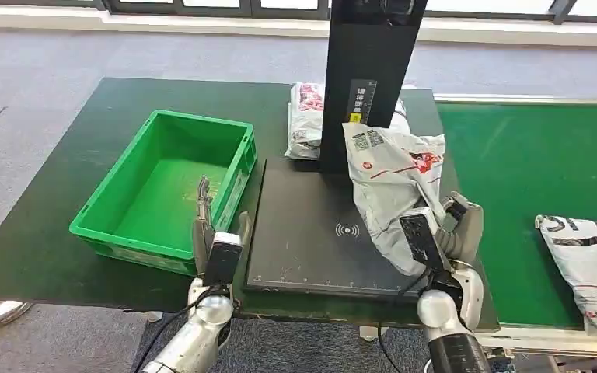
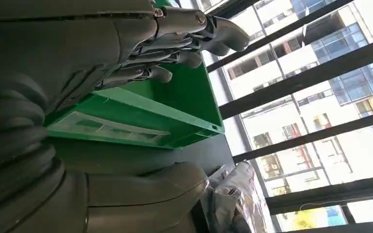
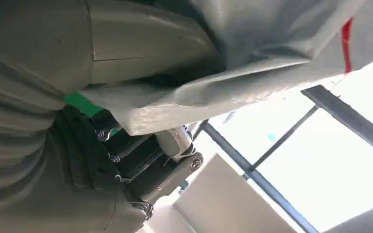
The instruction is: Moved the parcel from conveyor to table for the left to box.
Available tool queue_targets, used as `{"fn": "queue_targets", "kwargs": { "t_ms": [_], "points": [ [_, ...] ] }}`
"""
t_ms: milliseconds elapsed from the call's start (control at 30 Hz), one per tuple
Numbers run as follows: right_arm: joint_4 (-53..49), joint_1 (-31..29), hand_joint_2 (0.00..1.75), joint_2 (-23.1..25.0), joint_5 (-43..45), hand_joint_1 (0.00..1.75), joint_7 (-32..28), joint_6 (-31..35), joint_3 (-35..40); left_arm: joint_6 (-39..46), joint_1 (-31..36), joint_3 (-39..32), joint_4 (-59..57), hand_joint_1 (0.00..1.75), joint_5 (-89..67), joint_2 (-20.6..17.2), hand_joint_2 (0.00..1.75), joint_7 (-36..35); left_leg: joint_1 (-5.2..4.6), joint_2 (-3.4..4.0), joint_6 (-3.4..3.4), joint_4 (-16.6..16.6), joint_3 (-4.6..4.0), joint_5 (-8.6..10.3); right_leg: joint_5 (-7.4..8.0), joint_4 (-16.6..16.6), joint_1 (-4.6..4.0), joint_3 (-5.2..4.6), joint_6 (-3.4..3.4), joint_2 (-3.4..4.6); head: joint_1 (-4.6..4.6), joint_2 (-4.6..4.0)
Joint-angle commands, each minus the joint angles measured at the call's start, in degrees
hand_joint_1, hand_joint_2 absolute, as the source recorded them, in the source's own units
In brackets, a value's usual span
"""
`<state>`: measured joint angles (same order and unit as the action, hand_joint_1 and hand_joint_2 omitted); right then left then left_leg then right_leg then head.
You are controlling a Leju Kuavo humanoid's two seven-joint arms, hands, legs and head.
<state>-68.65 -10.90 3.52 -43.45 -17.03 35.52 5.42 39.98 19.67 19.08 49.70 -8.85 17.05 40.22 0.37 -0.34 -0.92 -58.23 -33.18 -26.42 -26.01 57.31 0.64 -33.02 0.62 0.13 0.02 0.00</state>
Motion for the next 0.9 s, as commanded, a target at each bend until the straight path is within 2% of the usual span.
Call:
{"fn": "queue_targets", "kwargs": {
  "t_ms": [33, 200, 333, 467, 500, 600, 633, 667, 700, 900],
  "points": [
    [-0.98, -0.81, 1.75, 0.31, 0.26, 1.75, 0.42, -0.01, 4.05, 0.02, 1.32, -1.54, -1.15, 0.00, 0.04, -1.36, 1.75, -0.22, -0.03, 0.19, 0.02, 0.10, 0.04, 0.03, 0.07, -0.07, 0.01, -0.03, -0.05, 0.15, 0.00, 0.00],
    [-1.16, -0.68, 1.75, 0.37, 1.93, 1.75, -0.40, -0.72, 4.60, 0.02, 1.32, -1.31, -1.01, 0.00, 0.13, -1.34, 1.75, -0.22, 0.00, 0.13, -0.01, 0.07, 0.01, 0.03, 0.06, -0.08, -0.03, -0.04, -0.06, 0.08, 0.00, 0.00],
    [4.07, -3.42, 1.75, 1.26, 1.89, 1.75, -0.36, -4.39, 12.16, 0.02, 1.83, 0.04, -0.85, 0.00, 1.17, -1.43, 1.75, -0.22, -0.01, 0.22, -0.01, 0.04, 0.00, 0.00, 0.07, -0.04, -0.02, -0.08, -0.04, 0.18, 0.00, 0.00],
    [14.74, -10.22, 1.75, 3.82, 4.94, 1.75, -1.01, -9.19, 17.81, 0.02, 2.15, 0.88, -1.01, 0.00, 1.47, -1.14, 1.75, -0.22, -0.01, 0.49, -0.01, 0.09, 0.01, 0.01, 0.14, -0.02, -0.01, -0.16, -0.07, 0.44, 0.00, 0.00],
    [20.10, -13.03, 1.75, 4.73, 4.82, 1.75, -0.20, -9.88, 20.01, 0.02, 2.41, 1.06, -1.18, 0.00, 1.08, -0.98, 1.75, -0.22, 0.00, 0.53, -0.01, 0.08, 0.00, 0.01, 0.16, -0.02, -0.02, -0.18, -0.06, 0.48, 0.00, 0.00],
    [27.44, -16.11, 1.75, 6.59, 5.77, 1.75, 1.30, -12.16, 22.41, 0.02, 2.71, 0.54, -0.79, 0.00, -0.14, -0.67, 1.75, -0.22, 0.01, 0.54, -0.04, 0.10, 0.00, 0.05, 0.21, 0.00, -0.03, -0.24, -0.12, 0.48, 0.00, 0.00],
    [33.74, -18.40, 1.75, 7.74, 3.88, 0.00, 7.28, -16.39, 23.84, 0.02, 2.40, -1.64, 0.85, 0.00, -2.74, -0.27, 1.75, -0.22, 0.01, 0.56, -0.05, 0.16, 0.03, 0.08, 0.24, -0.04, -0.03, -0.23, -0.14, 0.52, -0.02, 0.00],
    [35.36, -18.73, 1.75, 8.36, 3.78, 0.00, 6.98, -15.96, 23.77, 0.02, 2.81, -2.15, 0.51, 0.00, -3.45, 0.04, 1.75, -0.22, 0.03, 0.35, -0.08, 0.05, -0.03, 0.08, 0.15, 0.03, -0.05, -0.22, -0.12, 0.33, -0.02, 0.00],
    [37.10, -19.30, 0.00, 9.11, 4.31, 0.00, 6.08, -15.80, 23.24, 0.02, 3.39, -2.56, -0.12, 0.00, -3.82, 0.26, 1.75, -0.22, 0.02, 0.51, -0.06, 0.12, 0.00, 0.14, 0.22, 0.01, -0.04, -0.26, -0.15, 0.47, -0.02, 0.00],
    [37.82, -18.58, 0.00, 8.90, 7.85, 0.00, 0.48, -19.50, 21.48, 0.02, 4.15, -2.85, -1.84, 0.00, -5.17, 0.83, 1.75, -0.22, 0.01, 0.03, -0.05, 0.05, -0.12, 0.17, 0.11, 0.08, -0.02, -0.22, -0.14, 0.00, -0.02, 0.00]
  ]
}}
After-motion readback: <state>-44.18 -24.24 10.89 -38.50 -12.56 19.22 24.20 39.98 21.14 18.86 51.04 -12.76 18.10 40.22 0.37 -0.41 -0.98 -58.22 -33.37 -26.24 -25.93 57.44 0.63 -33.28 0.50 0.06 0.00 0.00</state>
